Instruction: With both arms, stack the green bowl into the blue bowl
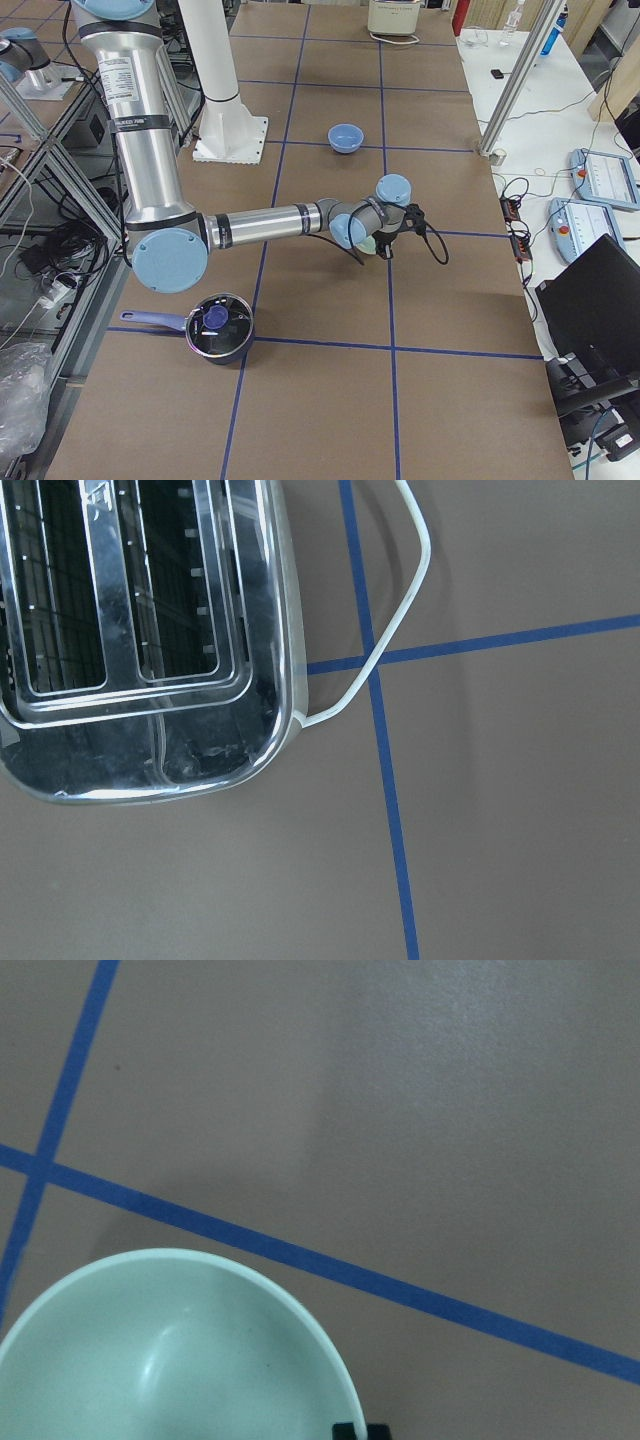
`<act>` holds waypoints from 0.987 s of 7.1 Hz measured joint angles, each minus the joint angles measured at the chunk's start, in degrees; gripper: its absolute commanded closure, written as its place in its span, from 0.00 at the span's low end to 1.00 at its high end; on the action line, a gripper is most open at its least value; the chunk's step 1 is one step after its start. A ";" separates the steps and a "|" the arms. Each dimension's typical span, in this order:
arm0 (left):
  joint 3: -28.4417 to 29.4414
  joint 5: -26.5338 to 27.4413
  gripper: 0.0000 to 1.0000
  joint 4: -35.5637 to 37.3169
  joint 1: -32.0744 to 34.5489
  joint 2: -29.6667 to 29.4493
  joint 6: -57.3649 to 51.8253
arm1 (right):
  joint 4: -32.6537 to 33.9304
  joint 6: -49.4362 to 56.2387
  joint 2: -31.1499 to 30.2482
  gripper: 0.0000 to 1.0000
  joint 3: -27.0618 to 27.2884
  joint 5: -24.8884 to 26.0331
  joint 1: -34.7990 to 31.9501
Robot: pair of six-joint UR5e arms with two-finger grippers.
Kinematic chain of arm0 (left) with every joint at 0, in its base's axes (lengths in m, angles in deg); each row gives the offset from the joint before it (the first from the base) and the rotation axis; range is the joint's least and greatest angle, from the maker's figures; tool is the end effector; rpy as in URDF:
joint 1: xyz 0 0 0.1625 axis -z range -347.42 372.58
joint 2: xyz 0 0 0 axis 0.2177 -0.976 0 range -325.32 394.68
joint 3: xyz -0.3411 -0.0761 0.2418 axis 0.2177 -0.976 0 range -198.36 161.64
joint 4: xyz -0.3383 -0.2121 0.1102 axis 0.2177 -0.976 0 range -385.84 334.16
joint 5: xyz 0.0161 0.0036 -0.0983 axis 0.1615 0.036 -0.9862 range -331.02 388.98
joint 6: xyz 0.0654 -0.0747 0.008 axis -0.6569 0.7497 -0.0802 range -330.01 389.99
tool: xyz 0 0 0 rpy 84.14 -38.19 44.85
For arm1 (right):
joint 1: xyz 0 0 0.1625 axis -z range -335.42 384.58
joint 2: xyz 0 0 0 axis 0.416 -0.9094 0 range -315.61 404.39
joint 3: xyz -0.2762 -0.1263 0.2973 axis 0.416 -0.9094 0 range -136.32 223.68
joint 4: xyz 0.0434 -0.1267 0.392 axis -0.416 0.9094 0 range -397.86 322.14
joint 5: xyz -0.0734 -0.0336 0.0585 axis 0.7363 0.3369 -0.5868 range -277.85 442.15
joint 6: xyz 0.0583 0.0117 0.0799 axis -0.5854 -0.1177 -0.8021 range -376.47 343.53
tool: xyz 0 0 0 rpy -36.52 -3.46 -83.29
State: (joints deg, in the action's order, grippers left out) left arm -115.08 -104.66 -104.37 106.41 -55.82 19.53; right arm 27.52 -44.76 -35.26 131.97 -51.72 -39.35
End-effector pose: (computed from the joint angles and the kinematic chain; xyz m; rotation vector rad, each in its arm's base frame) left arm -0.0971 -0.4814 0.6175 0.0246 0.7644 0.0816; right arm -0.2002 -0.5554 0.5270 0.1509 -0.9129 -0.1861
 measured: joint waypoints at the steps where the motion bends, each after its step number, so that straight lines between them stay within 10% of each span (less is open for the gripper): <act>1: -1.11 -0.05 0.02 -0.61 0.07 1.22 2.82 | 0.32 -5.22 1.39 1.00 1.93 -0.52 0.10; 7: -3.54 -0.05 0.02 -1.41 -0.02 3.04 5.80 | 11.99 -37.43 16.70 1.00 13.78 7.78 13.50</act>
State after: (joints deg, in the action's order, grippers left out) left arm -118.62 -104.71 -105.79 106.39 -52.78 25.33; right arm 39.51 -82.19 -18.56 145.75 -43.94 -25.85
